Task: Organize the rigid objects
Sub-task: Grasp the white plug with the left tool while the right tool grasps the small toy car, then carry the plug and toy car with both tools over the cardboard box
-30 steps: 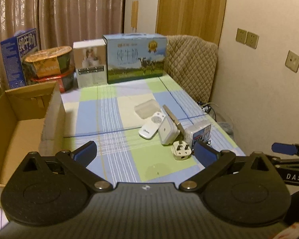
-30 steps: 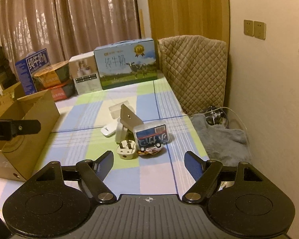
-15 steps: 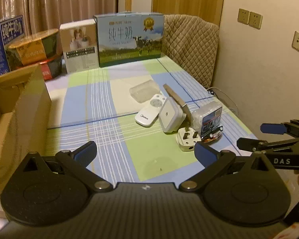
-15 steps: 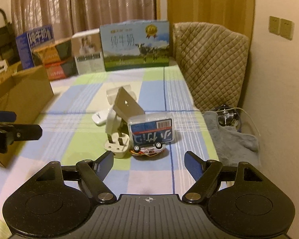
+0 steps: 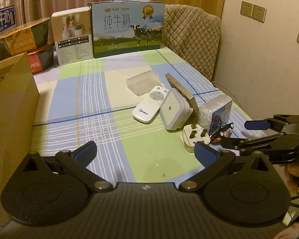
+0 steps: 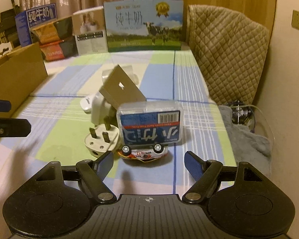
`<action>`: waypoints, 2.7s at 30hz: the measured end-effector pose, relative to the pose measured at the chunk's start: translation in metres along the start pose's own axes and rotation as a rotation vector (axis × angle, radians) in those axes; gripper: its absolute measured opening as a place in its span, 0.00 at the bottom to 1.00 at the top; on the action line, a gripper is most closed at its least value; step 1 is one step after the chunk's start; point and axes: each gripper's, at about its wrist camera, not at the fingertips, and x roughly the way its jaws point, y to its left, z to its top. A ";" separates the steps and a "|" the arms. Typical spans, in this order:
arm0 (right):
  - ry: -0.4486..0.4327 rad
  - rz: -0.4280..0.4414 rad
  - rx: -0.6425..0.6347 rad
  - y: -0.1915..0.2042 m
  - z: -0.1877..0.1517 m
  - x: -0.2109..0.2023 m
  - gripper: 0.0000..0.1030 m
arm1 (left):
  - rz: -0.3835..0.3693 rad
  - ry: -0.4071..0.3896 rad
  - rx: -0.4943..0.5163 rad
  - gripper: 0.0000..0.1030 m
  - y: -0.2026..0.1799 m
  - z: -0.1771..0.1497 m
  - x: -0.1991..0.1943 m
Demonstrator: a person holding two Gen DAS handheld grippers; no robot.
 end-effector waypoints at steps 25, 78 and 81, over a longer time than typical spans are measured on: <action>0.020 0.018 -0.024 -0.001 0.007 0.032 0.63 | -0.010 0.039 -0.011 0.99 -0.002 -0.011 0.020; -0.017 0.024 0.118 0.006 0.011 -0.009 0.62 | -0.019 0.072 0.107 0.42 -0.025 -0.024 0.025; -0.015 0.034 0.117 0.013 0.009 -0.015 0.62 | -0.007 0.072 0.099 0.42 -0.019 -0.024 0.014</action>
